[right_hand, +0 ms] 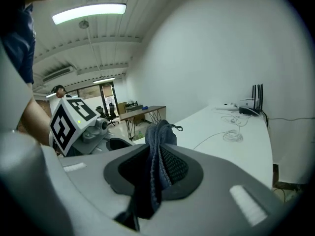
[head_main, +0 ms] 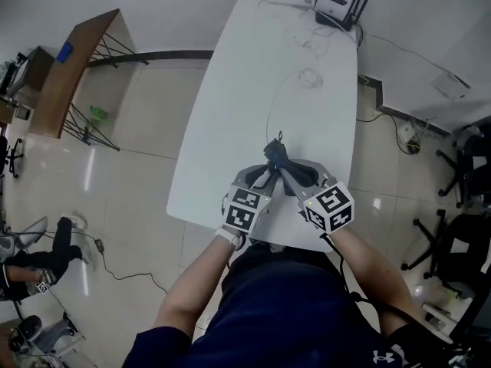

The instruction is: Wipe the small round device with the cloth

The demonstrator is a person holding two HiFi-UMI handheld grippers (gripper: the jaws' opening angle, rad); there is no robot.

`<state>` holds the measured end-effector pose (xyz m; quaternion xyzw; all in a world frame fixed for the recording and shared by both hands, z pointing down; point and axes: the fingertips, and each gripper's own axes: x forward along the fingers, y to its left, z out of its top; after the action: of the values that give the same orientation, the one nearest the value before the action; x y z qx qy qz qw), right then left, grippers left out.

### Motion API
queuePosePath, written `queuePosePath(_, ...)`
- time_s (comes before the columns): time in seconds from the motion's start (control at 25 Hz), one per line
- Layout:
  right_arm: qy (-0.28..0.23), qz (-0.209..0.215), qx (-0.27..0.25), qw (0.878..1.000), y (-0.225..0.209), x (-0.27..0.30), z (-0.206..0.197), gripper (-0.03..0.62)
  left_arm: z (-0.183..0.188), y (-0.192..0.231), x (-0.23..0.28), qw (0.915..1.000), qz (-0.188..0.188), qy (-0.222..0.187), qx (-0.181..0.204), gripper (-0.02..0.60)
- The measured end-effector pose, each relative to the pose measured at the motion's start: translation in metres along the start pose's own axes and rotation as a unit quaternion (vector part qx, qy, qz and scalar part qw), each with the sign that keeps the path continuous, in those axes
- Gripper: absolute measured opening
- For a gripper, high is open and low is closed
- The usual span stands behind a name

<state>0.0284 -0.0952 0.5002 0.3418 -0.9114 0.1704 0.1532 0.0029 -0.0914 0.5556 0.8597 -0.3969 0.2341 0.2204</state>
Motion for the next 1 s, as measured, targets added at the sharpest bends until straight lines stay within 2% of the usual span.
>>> queuePosePath(0.16,0.006,-0.052,-0.010,0.999,0.001,0.010,-0.022,0.067,-0.011,0.009,0.004,0.9998,-0.010,0.018,0.001,0.103)
queuePosePath(0.24,-0.003,-0.086,0.004,0.996,-0.005,0.006,-0.027,0.067,-0.013,0.011,0.002,0.9996,-0.017,0.022,0.003,0.103)
queuePosePath(0.32,-0.016,-0.114,0.037,0.993,-0.012,0.001,-0.031,0.067,-0.011,0.010,-0.001,0.9992,-0.029,0.029,0.008,0.103)
queuePosePath(0.4,-0.033,-0.134,0.104,0.985,-0.022,-0.004,-0.038,0.067,-0.007,0.005,-0.004,0.9983,-0.045,0.037,0.011,0.103)
queuePosePath(0.48,-0.062,-0.145,0.204,0.966,-0.031,-0.008,-0.046,0.067,-0.005,0.002,-0.003,0.9975,-0.057,0.038,0.018,0.103)
queuePosePath(0.6,-0.109,-0.158,0.329,0.925,-0.044,-0.014,-0.060,0.067,-0.003,-0.004,0.002,0.9959,-0.074,0.041,0.032,0.103)
queuePosePath(0.68,-0.130,-0.170,0.385,0.898,-0.050,-0.019,-0.072,0.067,-0.002,-0.007,0.003,0.9948,-0.082,0.043,0.041,0.097)
queuePosePath(0.76,-0.139,-0.182,0.421,0.878,-0.055,-0.022,-0.086,0.067,-0.003,-0.009,0.003,0.9940,-0.087,0.048,0.046,0.092)
queuePosePath(0.88,-0.134,-0.188,0.444,0.866,-0.055,-0.018,-0.103,0.067,-0.006,-0.008,0.001,0.9930,-0.091,0.054,0.053,0.087)
queuePosePath(1.0,-0.095,-0.199,0.452,0.864,-0.052,-0.010,-0.126,0.067,-0.005,-0.009,0.003,0.9927,-0.092,0.049,0.060,0.086)
